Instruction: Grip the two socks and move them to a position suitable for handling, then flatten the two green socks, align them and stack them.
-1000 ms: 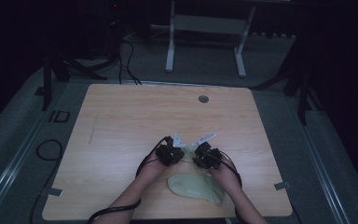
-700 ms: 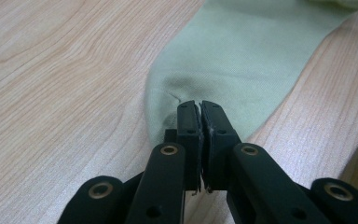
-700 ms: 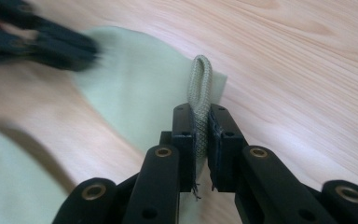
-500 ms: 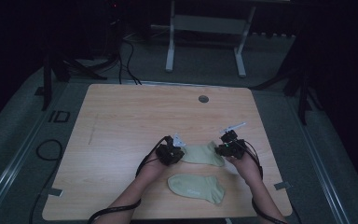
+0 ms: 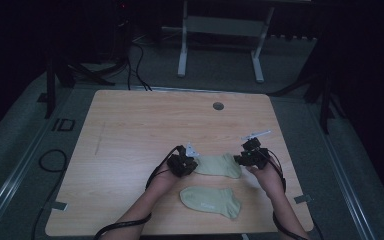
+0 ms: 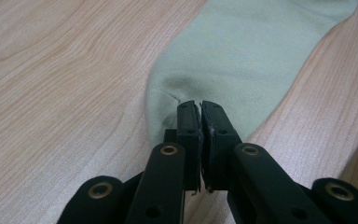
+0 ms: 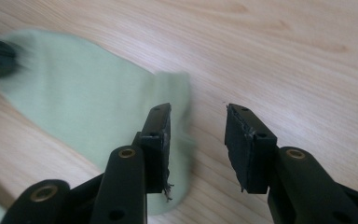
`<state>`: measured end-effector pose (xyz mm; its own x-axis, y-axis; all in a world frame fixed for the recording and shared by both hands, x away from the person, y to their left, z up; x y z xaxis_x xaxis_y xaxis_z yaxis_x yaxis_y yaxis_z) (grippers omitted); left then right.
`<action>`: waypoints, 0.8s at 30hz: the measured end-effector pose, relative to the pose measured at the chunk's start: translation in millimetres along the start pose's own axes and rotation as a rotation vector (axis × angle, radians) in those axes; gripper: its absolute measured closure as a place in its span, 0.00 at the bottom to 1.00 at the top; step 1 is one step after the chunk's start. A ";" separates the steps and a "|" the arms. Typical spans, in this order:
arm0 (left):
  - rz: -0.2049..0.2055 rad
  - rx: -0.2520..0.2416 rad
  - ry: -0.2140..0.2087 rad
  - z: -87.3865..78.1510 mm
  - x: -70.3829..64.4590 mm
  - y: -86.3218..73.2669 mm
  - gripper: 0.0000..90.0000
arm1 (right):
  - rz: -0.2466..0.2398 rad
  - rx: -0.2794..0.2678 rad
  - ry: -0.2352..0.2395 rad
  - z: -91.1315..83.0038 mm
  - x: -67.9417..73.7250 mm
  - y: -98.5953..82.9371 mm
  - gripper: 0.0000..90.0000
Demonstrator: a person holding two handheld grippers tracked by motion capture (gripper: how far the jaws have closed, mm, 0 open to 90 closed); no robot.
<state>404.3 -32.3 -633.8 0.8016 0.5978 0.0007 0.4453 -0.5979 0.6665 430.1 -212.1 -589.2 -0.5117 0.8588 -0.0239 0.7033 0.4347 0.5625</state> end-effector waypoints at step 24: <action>-0.060 -0.002 -0.099 -62.3 -47.1 -41.3 0.57 | -0.113 -0.004 0.147 -37.8 62.8 -82.3 0.65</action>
<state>323.3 -2.4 -614.9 0.8089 0.5770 -0.1130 0.4933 -0.5613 0.6645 321.4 -204.2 -605.7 -0.6538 0.7559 0.0337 0.6355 0.5245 0.5667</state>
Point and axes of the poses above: each handheld gripper's, and its own axes: z roughly forward along the jaws, y roughly out of its top, x roughly to its left, the point moved 10 cm from there along z, roughly forward along the jaws, and after that the axes turned 2 degrees about -y, right-handed, at the moved point
